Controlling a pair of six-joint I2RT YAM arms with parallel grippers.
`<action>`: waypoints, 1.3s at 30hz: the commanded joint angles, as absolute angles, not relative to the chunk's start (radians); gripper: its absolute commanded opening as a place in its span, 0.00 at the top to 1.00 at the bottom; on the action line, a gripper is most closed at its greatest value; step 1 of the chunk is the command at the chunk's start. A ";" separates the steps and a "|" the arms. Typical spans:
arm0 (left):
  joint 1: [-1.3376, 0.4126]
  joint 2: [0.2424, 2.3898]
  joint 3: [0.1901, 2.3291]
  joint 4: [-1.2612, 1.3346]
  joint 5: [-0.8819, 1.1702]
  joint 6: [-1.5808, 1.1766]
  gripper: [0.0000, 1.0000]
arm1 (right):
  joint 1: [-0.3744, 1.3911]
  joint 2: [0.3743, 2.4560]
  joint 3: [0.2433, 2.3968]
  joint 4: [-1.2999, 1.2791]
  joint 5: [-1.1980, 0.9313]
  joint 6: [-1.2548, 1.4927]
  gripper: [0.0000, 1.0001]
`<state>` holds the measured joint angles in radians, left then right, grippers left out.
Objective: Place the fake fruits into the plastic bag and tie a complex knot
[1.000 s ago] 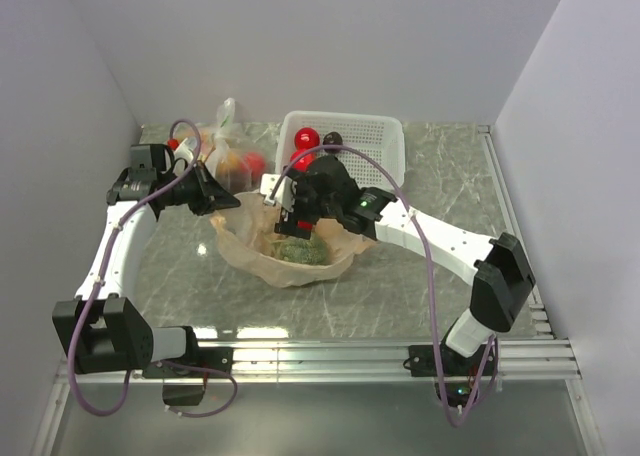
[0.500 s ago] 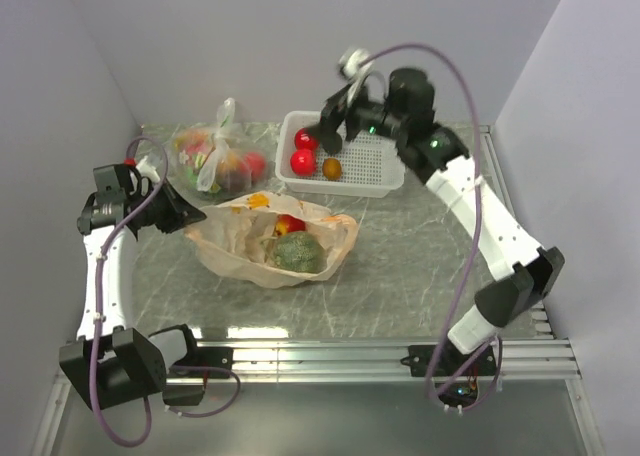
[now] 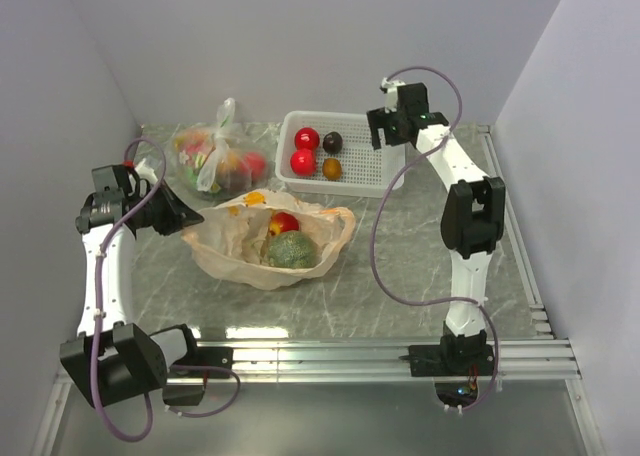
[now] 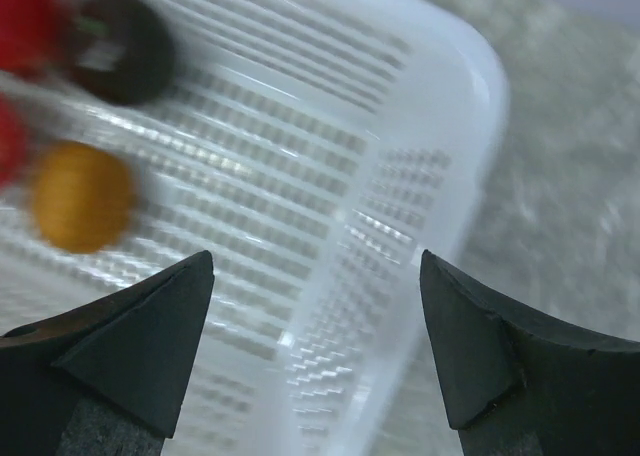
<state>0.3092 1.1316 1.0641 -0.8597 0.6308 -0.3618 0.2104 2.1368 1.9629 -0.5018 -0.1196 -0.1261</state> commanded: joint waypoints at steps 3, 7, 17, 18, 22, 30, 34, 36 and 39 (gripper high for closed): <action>0.316 1.167 1.114 -0.839 0.647 -0.359 1.00 | 0.177 2.109 1.964 -0.509 0.050 -0.218 0.12; 0.316 1.190 1.134 -0.827 0.649 -0.360 1.00 | 0.138 2.126 1.927 -0.511 0.127 -0.290 0.16; 0.316 1.203 1.126 -0.810 0.663 -0.365 1.00 | 0.005 2.106 1.855 -0.607 0.084 -0.348 0.50; 0.316 1.201 1.123 -0.808 0.664 -0.367 1.00 | -0.023 2.092 1.841 -0.618 0.075 -0.354 0.50; 0.314 1.203 1.109 -0.787 0.670 -0.377 1.00 | -0.101 2.002 1.726 -0.588 0.078 -0.420 0.52; 0.314 1.221 1.106 -0.753 0.684 -0.397 1.00 | -0.127 1.919 1.782 -0.662 -0.129 -0.312 0.27; 0.314 1.220 1.106 -0.750 0.684 -0.405 1.00 | -0.065 1.968 1.962 -0.747 -0.322 -0.131 0.19; 0.313 1.221 1.114 -0.753 0.684 -0.403 1.00 | -0.009 2.002 2.019 -0.749 -0.318 -0.083 0.18; 0.314 1.226 1.124 -0.759 0.689 -0.399 1.00 | 0.052 2.058 2.066 -0.742 -0.255 -0.011 0.18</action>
<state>0.3107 1.2240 1.0946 -0.7818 0.6605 -0.3901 -0.0059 2.0037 2.0205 -0.7025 -0.2340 -0.1448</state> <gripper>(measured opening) 0.012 0.821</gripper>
